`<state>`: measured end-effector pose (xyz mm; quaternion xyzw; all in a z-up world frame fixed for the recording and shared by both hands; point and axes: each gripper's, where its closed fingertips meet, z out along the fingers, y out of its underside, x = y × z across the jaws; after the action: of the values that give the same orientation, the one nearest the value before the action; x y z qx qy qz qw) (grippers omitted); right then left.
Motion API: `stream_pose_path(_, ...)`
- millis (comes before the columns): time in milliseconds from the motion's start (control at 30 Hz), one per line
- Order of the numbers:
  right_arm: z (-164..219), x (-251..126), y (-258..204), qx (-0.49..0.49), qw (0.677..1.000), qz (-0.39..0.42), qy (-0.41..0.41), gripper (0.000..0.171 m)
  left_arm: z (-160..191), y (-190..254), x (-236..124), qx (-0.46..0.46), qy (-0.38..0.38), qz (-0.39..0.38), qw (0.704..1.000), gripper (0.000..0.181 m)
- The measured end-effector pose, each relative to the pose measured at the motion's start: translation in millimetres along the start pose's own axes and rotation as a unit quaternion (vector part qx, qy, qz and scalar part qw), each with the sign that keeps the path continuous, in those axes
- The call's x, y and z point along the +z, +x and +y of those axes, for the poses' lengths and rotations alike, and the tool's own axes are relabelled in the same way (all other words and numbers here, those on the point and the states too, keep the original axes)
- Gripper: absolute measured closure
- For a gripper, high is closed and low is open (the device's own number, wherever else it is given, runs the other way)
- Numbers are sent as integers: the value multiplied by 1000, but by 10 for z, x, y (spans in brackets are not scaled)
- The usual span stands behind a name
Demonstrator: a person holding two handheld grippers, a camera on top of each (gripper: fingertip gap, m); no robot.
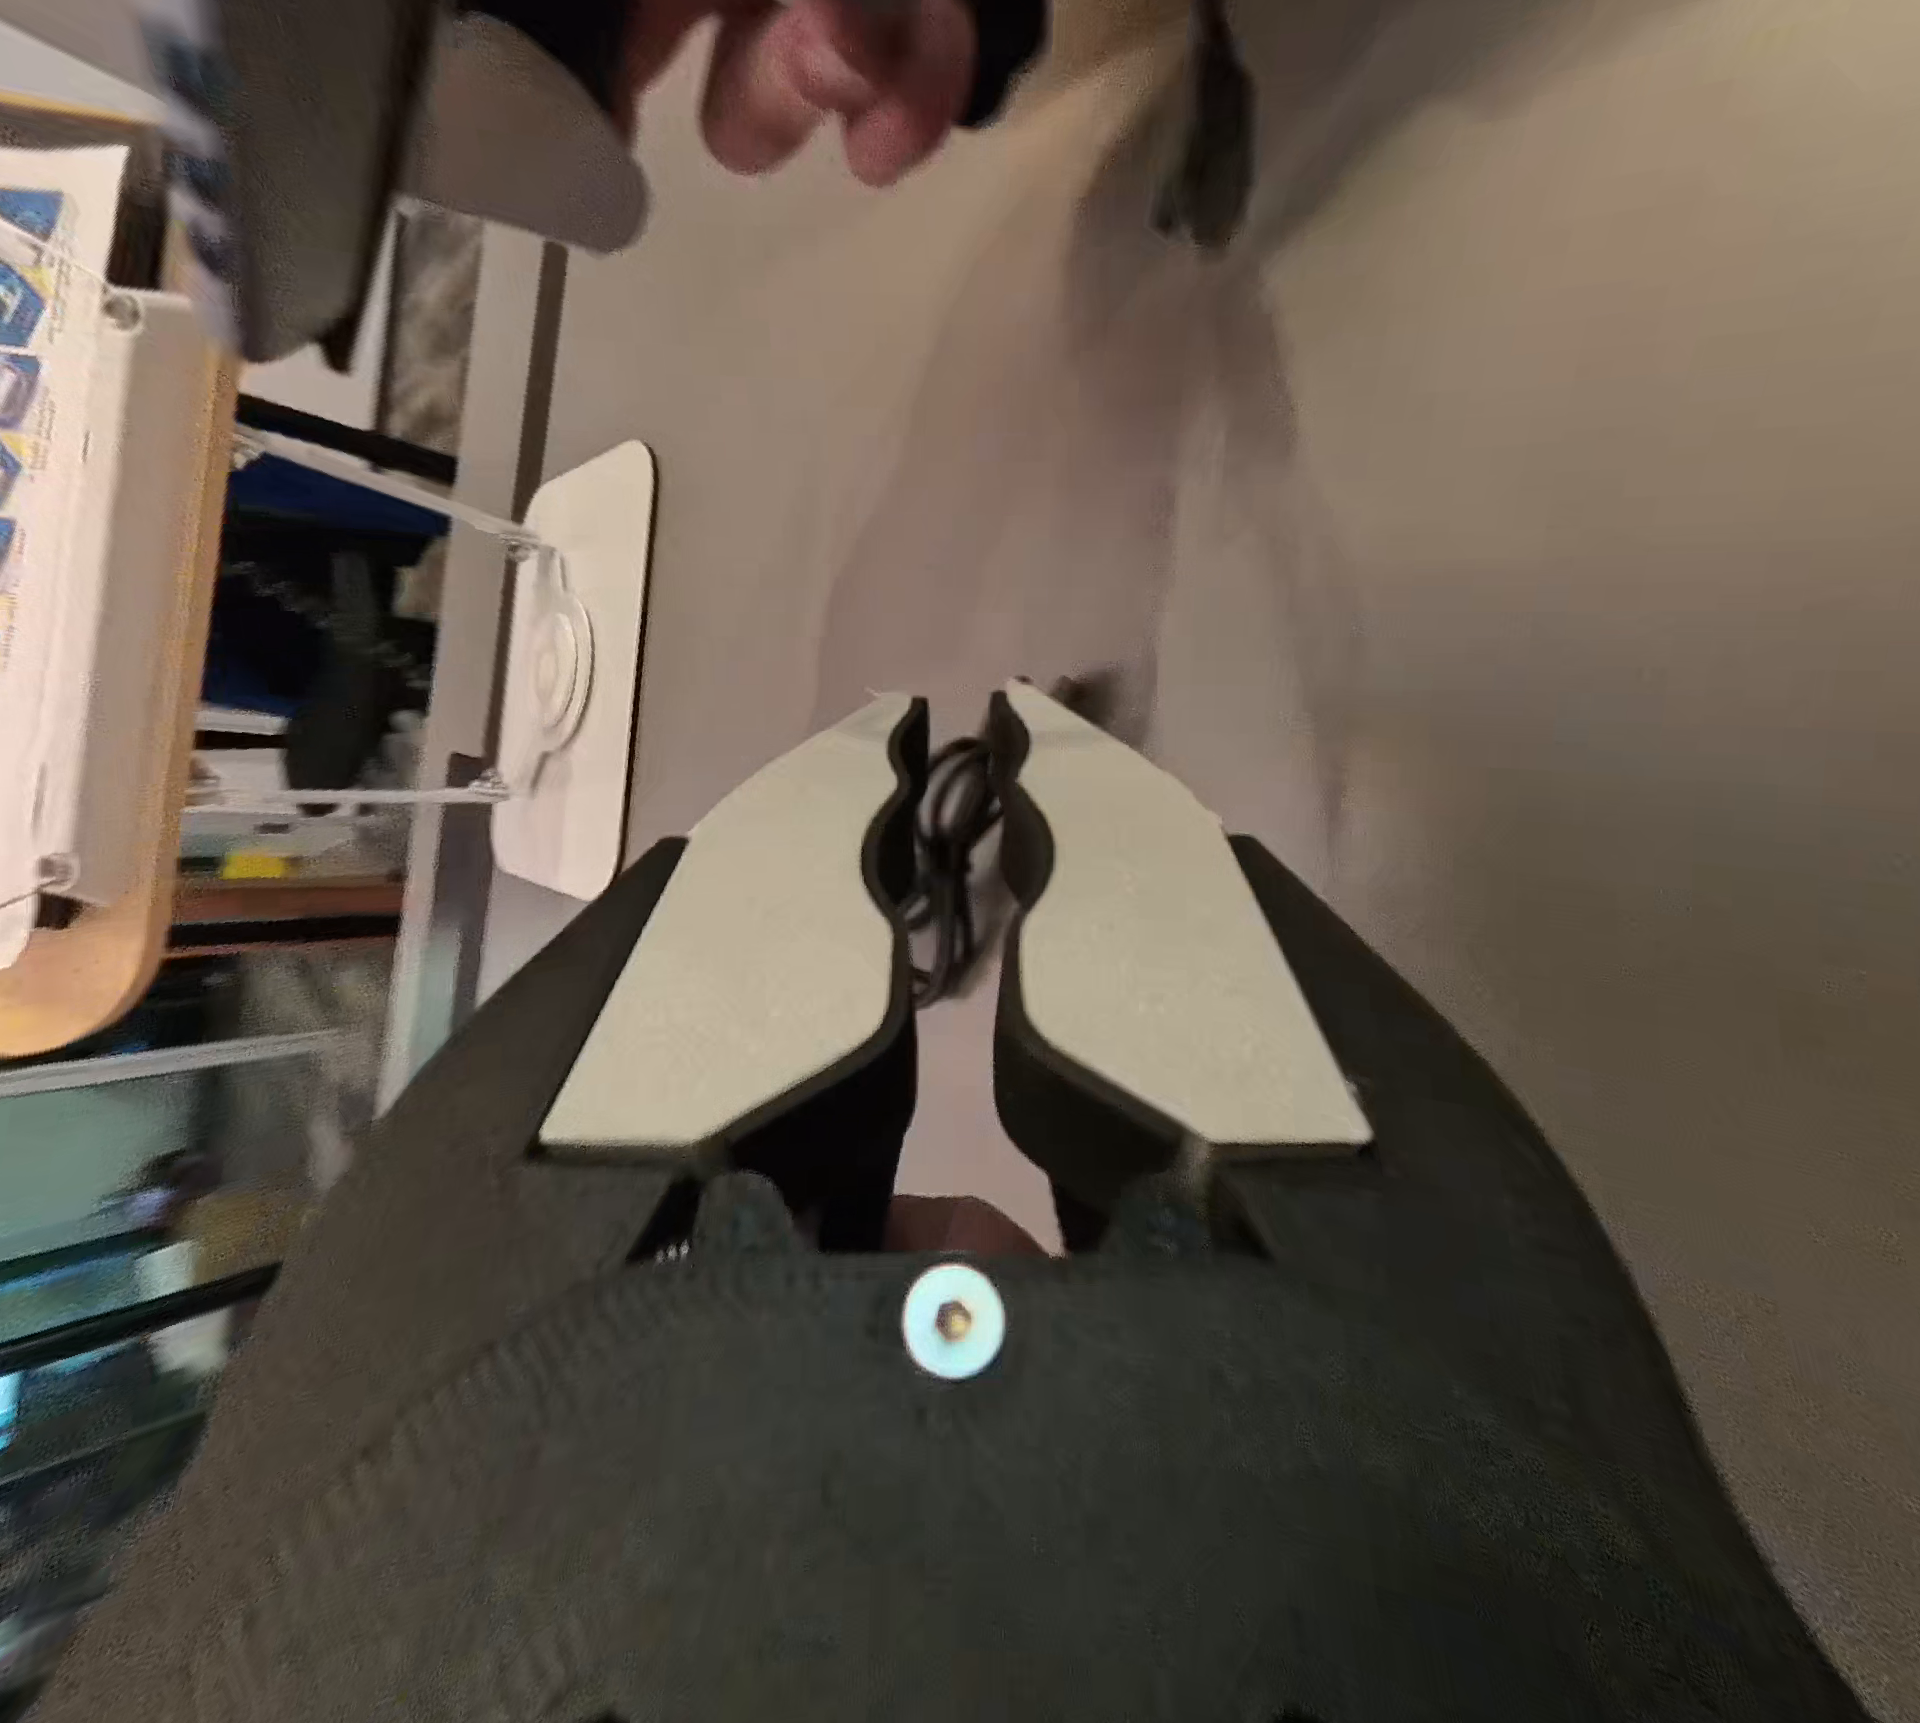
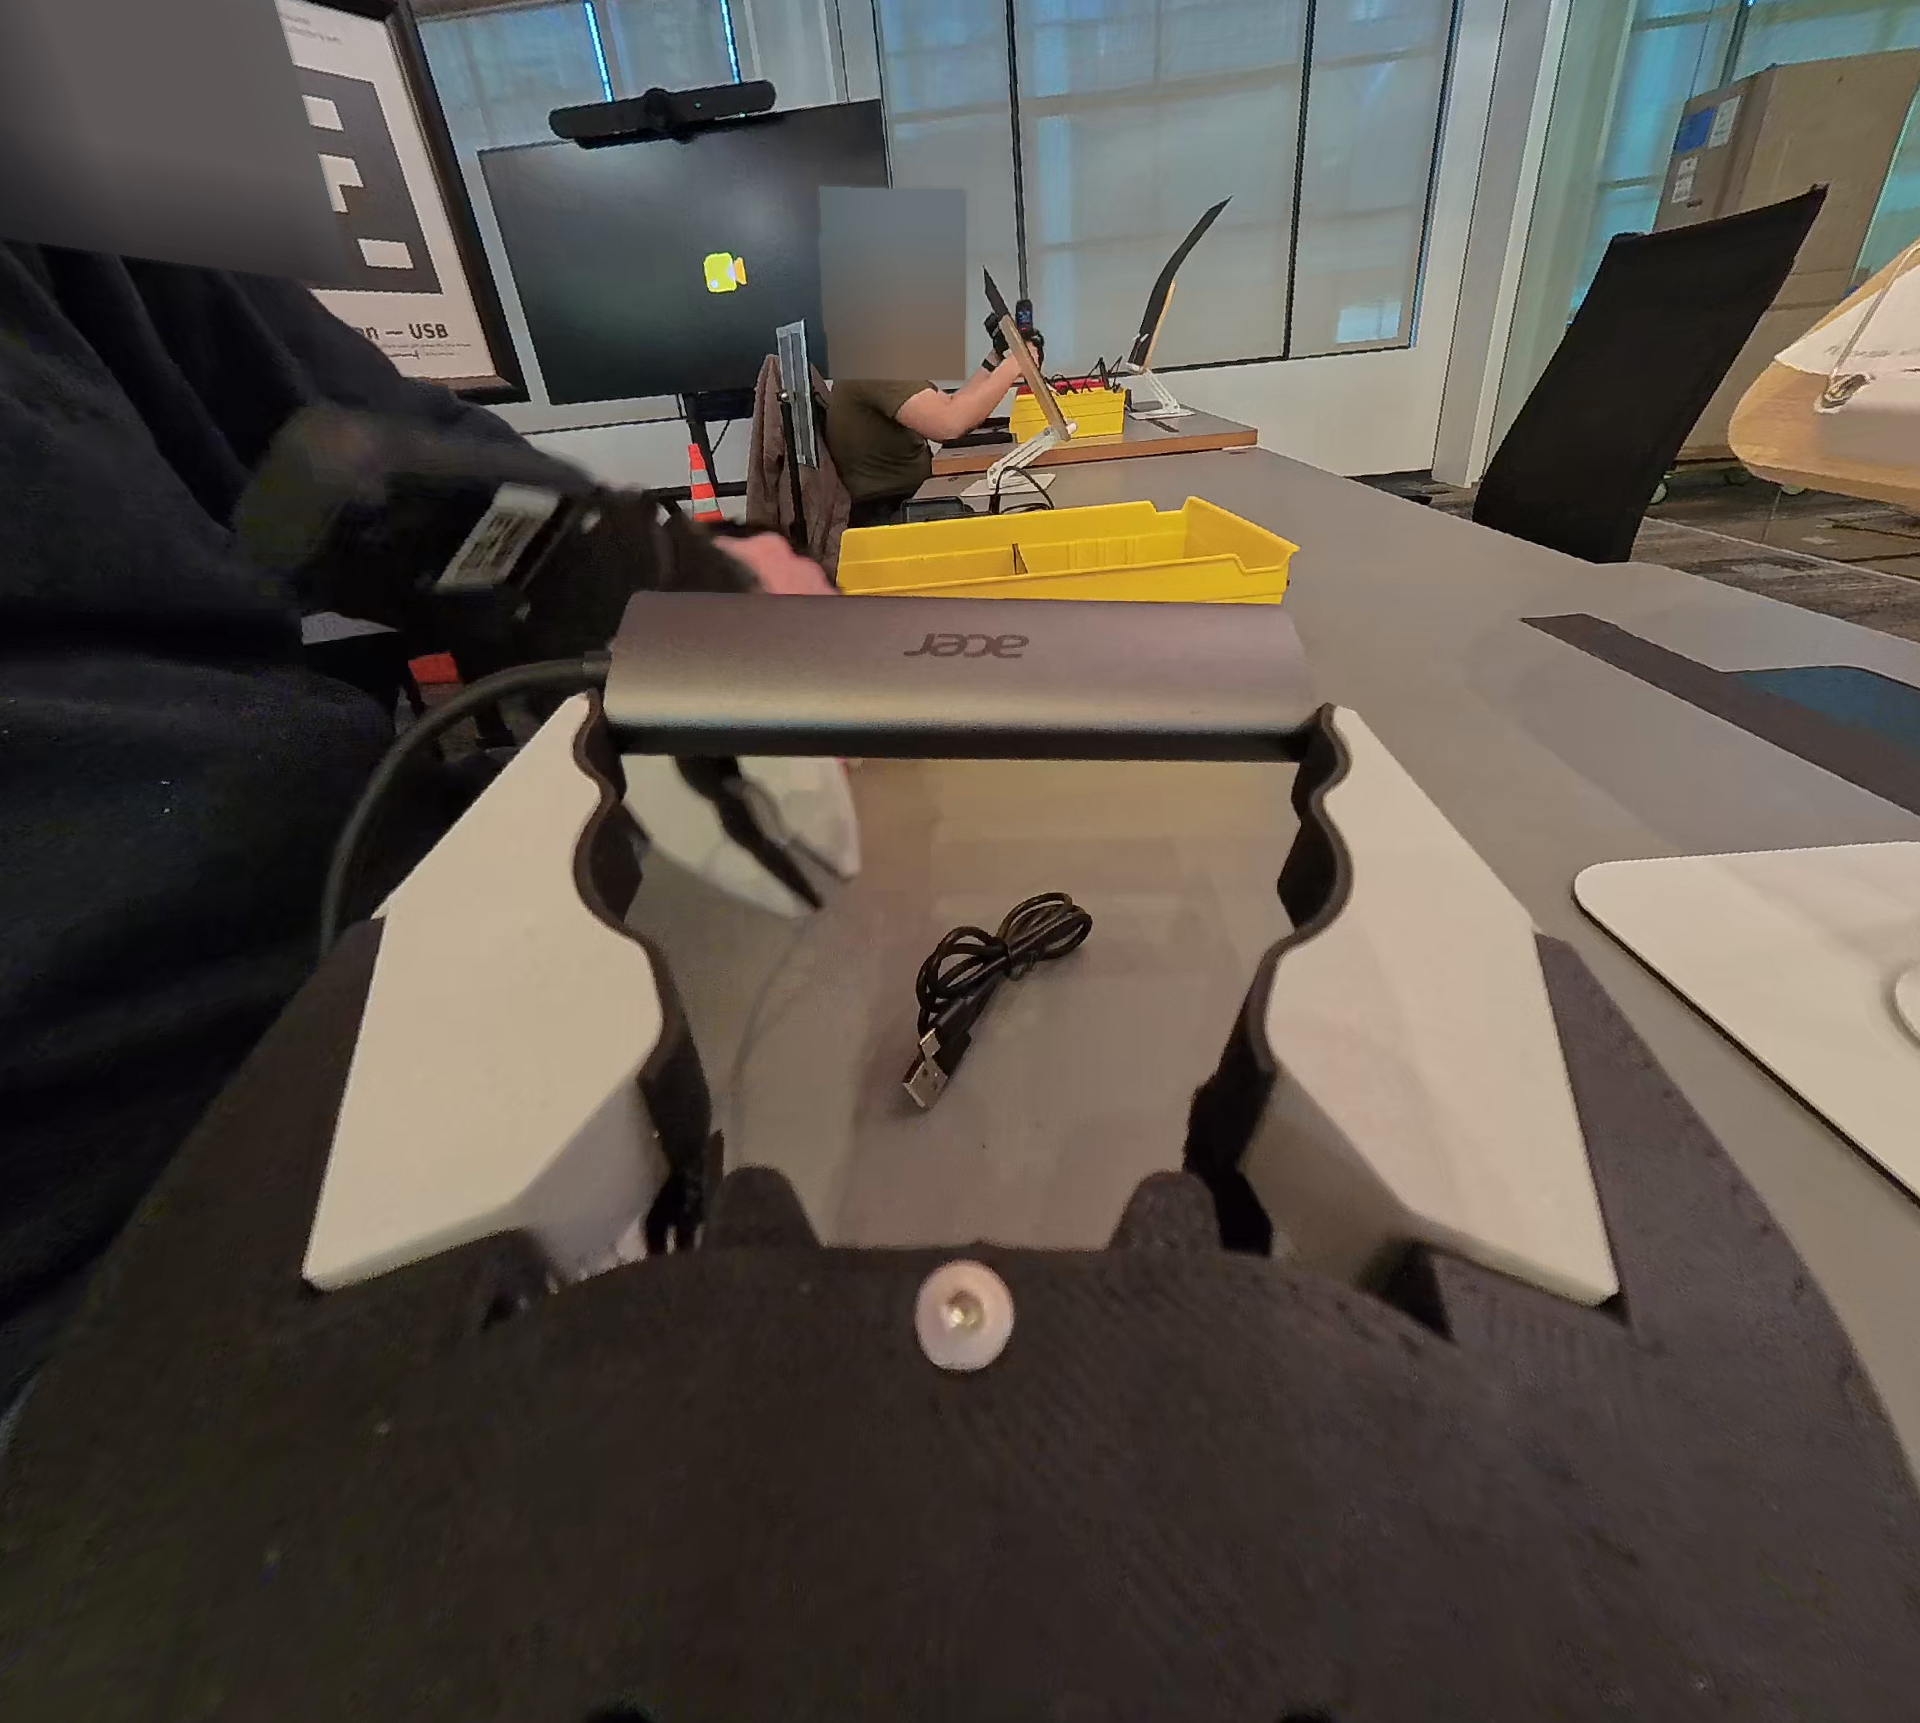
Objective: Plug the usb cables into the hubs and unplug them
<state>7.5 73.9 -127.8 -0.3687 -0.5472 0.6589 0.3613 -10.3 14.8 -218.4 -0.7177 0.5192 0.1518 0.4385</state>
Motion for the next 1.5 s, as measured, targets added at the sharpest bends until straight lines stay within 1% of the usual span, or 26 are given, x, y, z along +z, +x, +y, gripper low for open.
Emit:
stream_pose_path(67, 7, 5, -1, 0, 1000, 0, -2, 45, 47, -231, 72, -41, -10, 31, 999, 172)
stream_pose_path(133, 14, 6, -1, 0, 1000, 0, -3, 45, 142, -352, 247, -76, -21, 75, 994, 173)
stream_pose_path(200, 15, -2, 4, 0, 1000, 2, -2, 45, 284, -260, 418, -95, -53, 153, 982, 173)
stream_pose_path(267, 5, -15, 11, 0, 1000, 3, 0, 45, 355, -62, 459, -101, -71, 224, 967, 174)
stream_pose_path(333, -9, -28, 14, 0, 1000, 4, 2, 45, 398, 110, 425, -102, -81, 260, 957, 172)
stream_pose_path(400, -26, -31, 3, -2, 1000, 2, 4, 45, 435, 208, 392, -98, -80, 259, 958, 172)
stream_pose_path(467, -28, -24, -11, -3, 1000, -1, 3, 45, 425, 246, 342, -114, -67, 255, 958, 171)
stream_pose_path(633, 13, -1, -12, 0, 1000, -3, -3, 45, 469, 236, 268, -127, -43, 232, 964, 167)
stream_pose_path(867, 71, 2, 21, 2, 1000, 4, -16, 45, 476, 260, 271, -128, -19, 231, 964, 170)
stream_pose_path(933, 156, 14, 42, -8, 999, 15, -45, 45, 482, 262, 273, -138, -21, 233, 962, 171)
stream_pose_path(1033, 451, 38, 118, -35, 989, 45, -139, 45, 492, 271, 272, -139, -34, 234, 962, 175)
stream_pose_path(1100, 679, 41, 155, -54, 975, 60, -207, 45, 498, 275, 268, -141, -41, 235, 961, 176)
stream_pose_path(1167, 865, 40, 173, -62, 962, 66, -259, 45, 503, 276, 262, -147, -46, 236, 959, 175)
stream_pose_path(1267, 1171, -14, 202, -74, 934, 70, -342, 45, 504, 288, 247, -160, -46, 249, 954, 172)
stream_pose_path(1300, 1263, -38, 211, -77, 925, 72, -366, 45, 506, 283, 248, -161, -45, 251, 953, 169)
stream_pose_path(1367, 1406, -71, 213, -83, 908, 70, -404, 45, 505, 283, 248, -166, -44, 260, 950, 165)
stream_pose_path(1433, 1513, -100, 221, -88, 894, 70, -434, 45, 500, 295, 245, -164, -43, 268, 948, 167)
stream_pose_path(1500, 1534, -90, 211, -89, 891, 68, -439, 45, 497, 310, 238, -168, -43, 271, 947, 170)
